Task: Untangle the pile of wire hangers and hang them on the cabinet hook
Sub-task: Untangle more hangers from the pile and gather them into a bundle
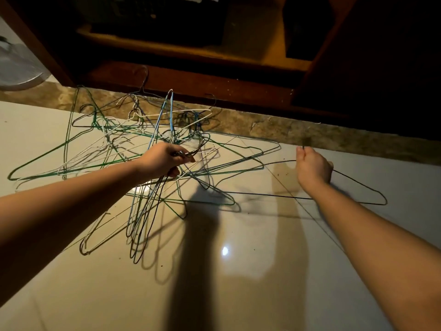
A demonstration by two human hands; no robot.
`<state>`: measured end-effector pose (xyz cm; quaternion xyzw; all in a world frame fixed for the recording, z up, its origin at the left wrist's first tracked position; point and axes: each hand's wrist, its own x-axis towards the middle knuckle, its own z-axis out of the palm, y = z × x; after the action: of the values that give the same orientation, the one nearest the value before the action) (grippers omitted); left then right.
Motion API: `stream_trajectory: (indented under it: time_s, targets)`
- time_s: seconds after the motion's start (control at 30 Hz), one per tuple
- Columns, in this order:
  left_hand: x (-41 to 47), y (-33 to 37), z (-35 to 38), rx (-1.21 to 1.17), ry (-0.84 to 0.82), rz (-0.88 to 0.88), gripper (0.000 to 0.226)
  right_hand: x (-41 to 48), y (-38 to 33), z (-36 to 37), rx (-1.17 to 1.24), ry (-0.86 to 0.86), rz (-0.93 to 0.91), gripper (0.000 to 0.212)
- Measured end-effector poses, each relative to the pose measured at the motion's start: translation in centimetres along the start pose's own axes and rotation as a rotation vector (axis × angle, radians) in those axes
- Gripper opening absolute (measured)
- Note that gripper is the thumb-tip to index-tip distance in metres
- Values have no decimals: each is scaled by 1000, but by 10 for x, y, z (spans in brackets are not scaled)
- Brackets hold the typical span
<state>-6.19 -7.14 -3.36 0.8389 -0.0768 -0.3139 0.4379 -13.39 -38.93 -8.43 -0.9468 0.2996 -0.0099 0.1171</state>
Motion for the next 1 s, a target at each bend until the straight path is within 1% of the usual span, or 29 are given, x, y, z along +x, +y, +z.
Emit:
stream_trajectory:
  time_s: [0.1,0.17,0.23,0.33,0.43,0.5,0.57,0.63,0.7,0.77,0.83,0.93,1.0]
  targets:
    - [-8,12,-3,-29,-25,1,19,-3,-13,-23,41,41,-3,43]
    - [-15,24,-9,-59,-43,6,18,-6,-30,-37,87,31,-18,38]
    - [-23,39,-19,-78,-40,19,17,-7,-51,-49,128,-22,-47,33]
    - [-37,54,-38,-106,23,33,18,-9,-88,-61,227,-151,-141,30]
    - [-53,59,-52,-285,131,-7,16,-17,-122,-71,368,-231,-235,16]
    - [-65,56,-64,-430,191,-33,18,-33,-149,-80,483,-234,-309,7]
    - [-77,49,-76,-513,220,-49,18,-55,-176,-86,472,-192,-422,4]
    - [-87,44,-86,-552,237,-65,18,-79,-202,-90,443,-127,-507,7]
    - [-96,40,-92,-592,231,-77,17,-102,-227,-91,511,-135,-549,9]
    - [-100,35,-95,-599,219,-84,19,-122,-249,-84,579,-189,-563,11]
    - [-101,30,-95,-599,209,-81,26,-137,-263,-70,637,-211,-541,12]
    - [-102,18,-93,-592,216,-64,32,-144,-272,-52,802,-228,-417,8]
    - [-104,11,-92,-599,221,-53,35,-145,-274,-44,873,-242,-373,4]
